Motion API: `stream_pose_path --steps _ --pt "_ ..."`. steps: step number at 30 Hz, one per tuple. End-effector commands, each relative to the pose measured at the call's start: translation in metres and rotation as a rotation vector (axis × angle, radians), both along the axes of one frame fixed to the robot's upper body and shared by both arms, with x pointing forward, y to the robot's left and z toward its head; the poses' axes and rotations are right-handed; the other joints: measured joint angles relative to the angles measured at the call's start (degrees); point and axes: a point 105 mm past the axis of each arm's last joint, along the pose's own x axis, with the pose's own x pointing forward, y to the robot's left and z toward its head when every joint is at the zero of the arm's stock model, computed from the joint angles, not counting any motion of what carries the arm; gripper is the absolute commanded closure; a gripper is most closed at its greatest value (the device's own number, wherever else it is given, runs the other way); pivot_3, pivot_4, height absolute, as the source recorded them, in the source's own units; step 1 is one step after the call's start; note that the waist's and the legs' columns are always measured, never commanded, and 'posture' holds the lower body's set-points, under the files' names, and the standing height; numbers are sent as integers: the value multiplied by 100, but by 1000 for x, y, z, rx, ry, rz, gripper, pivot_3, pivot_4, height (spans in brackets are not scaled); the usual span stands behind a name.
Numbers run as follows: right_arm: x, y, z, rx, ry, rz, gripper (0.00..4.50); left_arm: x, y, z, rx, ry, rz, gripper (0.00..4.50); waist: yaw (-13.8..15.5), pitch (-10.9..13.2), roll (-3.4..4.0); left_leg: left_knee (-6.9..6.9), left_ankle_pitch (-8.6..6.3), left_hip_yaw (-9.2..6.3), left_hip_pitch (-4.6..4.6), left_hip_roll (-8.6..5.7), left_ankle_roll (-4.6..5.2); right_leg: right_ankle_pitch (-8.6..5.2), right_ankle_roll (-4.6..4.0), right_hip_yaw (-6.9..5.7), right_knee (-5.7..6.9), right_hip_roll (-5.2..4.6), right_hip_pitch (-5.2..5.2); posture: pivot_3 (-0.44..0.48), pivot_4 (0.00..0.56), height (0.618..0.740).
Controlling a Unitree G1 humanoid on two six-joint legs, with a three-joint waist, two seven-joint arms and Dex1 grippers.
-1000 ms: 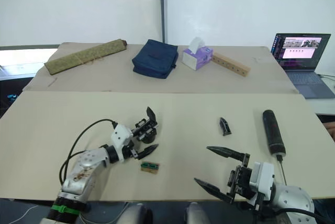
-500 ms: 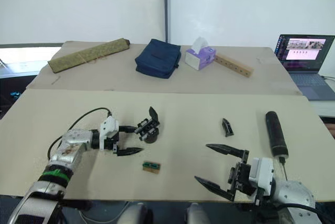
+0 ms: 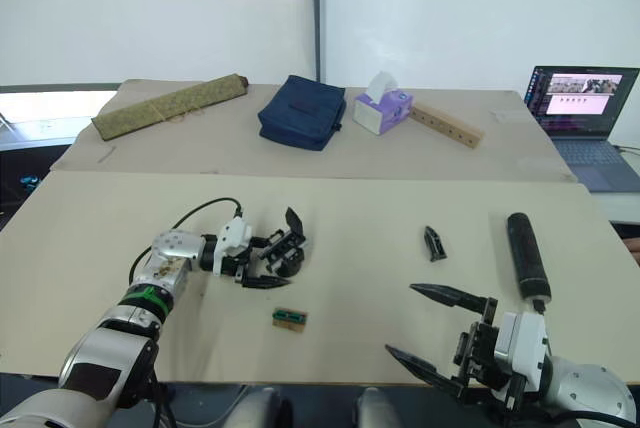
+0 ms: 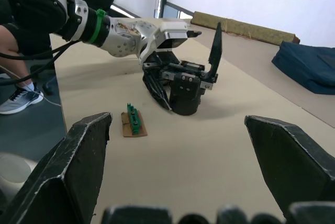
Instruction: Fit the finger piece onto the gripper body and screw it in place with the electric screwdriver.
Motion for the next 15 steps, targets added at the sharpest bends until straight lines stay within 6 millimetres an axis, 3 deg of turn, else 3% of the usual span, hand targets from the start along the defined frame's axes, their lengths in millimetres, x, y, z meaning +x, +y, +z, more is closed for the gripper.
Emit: stream_pose_path --steps 1,7,15 --pt "-2 2 9 6 -48 -4 0 2 3 0 -27 7 40 2214 -4 -1 1 0 0 0 0 0 0 0 0 0 1 0 0 0 150 740" --pt "-1 6 1 -4 -55 18 0 -6 -13 22 -193 -73 185 2214 -40 -6 14 -2 -4 -17 -1 10 6 -2 2 7 3 1 -7 0 150 740" --pt "3 12 -2 8 -59 29 0 -11 -23 23 -167 -71 463 2214 -4 -4 11 2 -5 -37 -2 5 8 -1 9 9 3 -5 -6 0 150 740"
